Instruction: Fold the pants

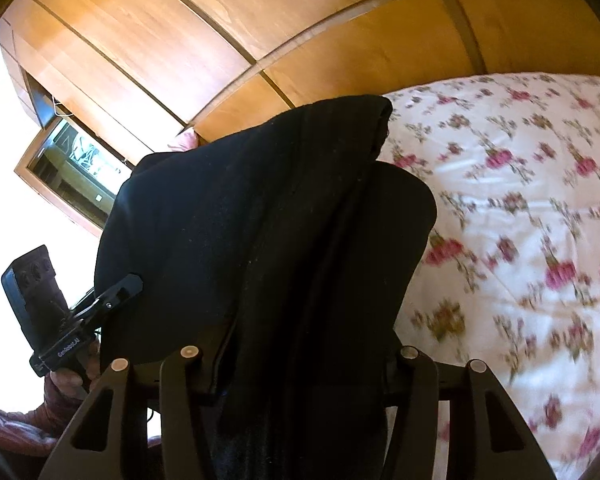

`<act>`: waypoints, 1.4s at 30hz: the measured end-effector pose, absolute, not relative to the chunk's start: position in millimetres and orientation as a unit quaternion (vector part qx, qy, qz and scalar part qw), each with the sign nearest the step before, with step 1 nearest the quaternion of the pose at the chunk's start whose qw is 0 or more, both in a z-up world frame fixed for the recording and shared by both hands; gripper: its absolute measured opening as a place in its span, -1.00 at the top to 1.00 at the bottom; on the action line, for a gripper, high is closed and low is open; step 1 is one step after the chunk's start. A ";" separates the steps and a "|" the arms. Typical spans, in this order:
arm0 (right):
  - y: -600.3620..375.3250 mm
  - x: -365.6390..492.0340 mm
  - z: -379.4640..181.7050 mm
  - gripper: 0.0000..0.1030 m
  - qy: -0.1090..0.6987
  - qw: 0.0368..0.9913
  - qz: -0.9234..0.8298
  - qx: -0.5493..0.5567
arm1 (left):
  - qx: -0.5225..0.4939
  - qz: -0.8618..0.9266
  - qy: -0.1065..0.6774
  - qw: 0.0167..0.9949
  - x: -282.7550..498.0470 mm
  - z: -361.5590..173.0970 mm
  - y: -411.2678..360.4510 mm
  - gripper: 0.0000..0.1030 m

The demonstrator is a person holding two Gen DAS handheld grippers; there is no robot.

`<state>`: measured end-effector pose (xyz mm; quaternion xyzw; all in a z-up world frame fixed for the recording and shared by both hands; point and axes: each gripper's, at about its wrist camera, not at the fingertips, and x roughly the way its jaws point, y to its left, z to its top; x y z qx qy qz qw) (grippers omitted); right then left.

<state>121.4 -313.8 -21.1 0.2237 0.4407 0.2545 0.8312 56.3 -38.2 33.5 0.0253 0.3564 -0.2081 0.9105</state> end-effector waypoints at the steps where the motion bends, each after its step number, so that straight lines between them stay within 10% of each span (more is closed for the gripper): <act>1: -312.7 125.9 -20.1 -0.04 0.441 0.831 0.254 0.223 | 0.023 -0.207 0.357 0.911 62.4 33.6 -36.6 0.18; 26: -311.8 249.7 3.4 0.00 0.424 0.854 0.214 0.212 | -0.008 -0.209 0.406 0.890 204.5 25.3 -22.0 0.17; 31: -305.3 292.9 -33.8 -0.01 0.462 0.844 0.180 0.205 | -0.006 -0.164 0.479 0.862 248.1 -32.5 -11.8 -0.17; 42: -311.9 303.6 -68.1 -0.42 0.473 0.832 0.179 0.229 | -0.076 -0.137 0.453 0.877 210.7 -26.7 32.8 -0.31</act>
